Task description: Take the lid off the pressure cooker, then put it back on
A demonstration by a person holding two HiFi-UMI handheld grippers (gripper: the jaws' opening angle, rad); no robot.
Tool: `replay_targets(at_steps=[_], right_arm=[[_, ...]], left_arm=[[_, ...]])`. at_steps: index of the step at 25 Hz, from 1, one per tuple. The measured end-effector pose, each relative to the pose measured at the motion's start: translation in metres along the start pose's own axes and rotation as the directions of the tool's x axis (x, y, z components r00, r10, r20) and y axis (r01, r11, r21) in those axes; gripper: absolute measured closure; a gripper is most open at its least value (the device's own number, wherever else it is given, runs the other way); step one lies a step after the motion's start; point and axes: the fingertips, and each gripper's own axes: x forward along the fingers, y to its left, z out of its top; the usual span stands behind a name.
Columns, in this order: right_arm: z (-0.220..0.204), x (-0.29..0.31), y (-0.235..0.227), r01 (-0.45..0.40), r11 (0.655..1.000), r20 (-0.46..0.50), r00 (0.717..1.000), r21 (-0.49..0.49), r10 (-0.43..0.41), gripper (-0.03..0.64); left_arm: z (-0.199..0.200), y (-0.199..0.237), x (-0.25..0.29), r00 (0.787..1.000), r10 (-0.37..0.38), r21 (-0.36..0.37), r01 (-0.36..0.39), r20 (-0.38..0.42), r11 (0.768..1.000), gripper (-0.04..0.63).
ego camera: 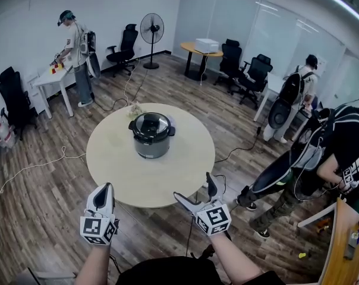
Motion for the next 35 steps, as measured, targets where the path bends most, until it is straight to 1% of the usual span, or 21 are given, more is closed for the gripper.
replay_targets(at_steps=[4,9,13,15,16,17,18,19,22,26,28,31,33,35], right_arm=[[-0.002,-0.002,-0.003,-0.008,1.000,-0.002,1.000,-0.001,0.008,0.044],[-0.002,-0.006,-0.013,-0.027,1.000,0.005,1.000,-0.014,0.027,0.046],[-0.005,-0.006,-0.021,-0.064,0.998,0.006,0.998,-0.015,0.064,0.046],[-0.008,-0.006,-0.027,-0.080,0.997,0.019,0.997,0.000,0.080,0.046],[-0.009,-0.005,-0.031,-0.089,0.996,0.026,0.996,0.007,0.088,0.046],[-0.011,-0.004,-0.034,-0.097,0.995,0.031,0.995,0.011,0.097,0.046],[-0.013,-0.001,-0.037,-0.106,0.994,0.033,0.994,0.013,0.106,0.046],[-0.014,0.003,-0.041,-0.116,0.993,0.032,0.993,0.014,0.115,0.046],[-0.015,0.016,-0.051,-0.137,0.990,0.034,0.990,0.032,0.136,0.046],[-0.009,0.037,-0.069,-0.137,0.990,0.051,0.989,0.022,0.136,0.046],[-0.012,0.056,-0.078,-0.137,0.990,0.040,0.990,0.020,0.136,0.046],[-0.019,0.089,-0.088,-0.133,0.991,0.010,0.991,0.008,0.133,0.047],[-0.022,0.113,-0.096,-0.130,0.992,-0.014,0.991,-0.009,0.130,0.049],[-0.023,0.140,-0.106,-0.123,0.992,-0.033,0.992,-0.016,0.123,0.049]], left_arm=[[-0.004,-0.001,-0.001,1.000,0.012,0.002,-0.012,-0.005,1.000,0.595],[-0.001,-0.008,-0.001,0.998,0.068,0.024,-0.069,0.013,0.997,0.595],[-0.004,-0.018,0.002,0.995,0.101,0.027,-0.101,0.009,0.994,0.595],[-0.006,-0.028,0.004,0.995,0.092,0.031,-0.093,0.026,0.995,0.595],[-0.006,-0.037,0.008,0.997,0.065,0.040,-0.067,0.048,0.997,0.595],[-0.006,-0.047,0.014,0.997,0.029,0.054,-0.032,0.070,0.998,0.547],[-0.007,-0.056,0.022,0.997,-0.005,0.071,-0.001,0.083,0.997,0.090],[-0.010,-0.063,0.031,0.996,-0.026,0.090,0.019,0.083,0.996,0.016],[-0.020,-0.070,0.051,0.998,-0.039,0.149,0.033,0.041,0.988,0.008],[-0.036,-0.068,0.078,0.998,-0.066,0.159,0.063,0.012,0.985,0.006],[-0.049,-0.058,0.095,0.997,-0.080,0.142,0.079,-0.002,0.987,0.006],[-0.075,-0.038,0.125,0.994,-0.101,0.098,0.103,-0.029,0.990,0.006],[-0.092,-0.025,0.148,0.991,-0.119,0.092,0.124,-0.059,0.988,0.006],[-0.105,-0.010,0.173,0.989,-0.128,0.078,0.133,-0.074,0.988,0.008]])
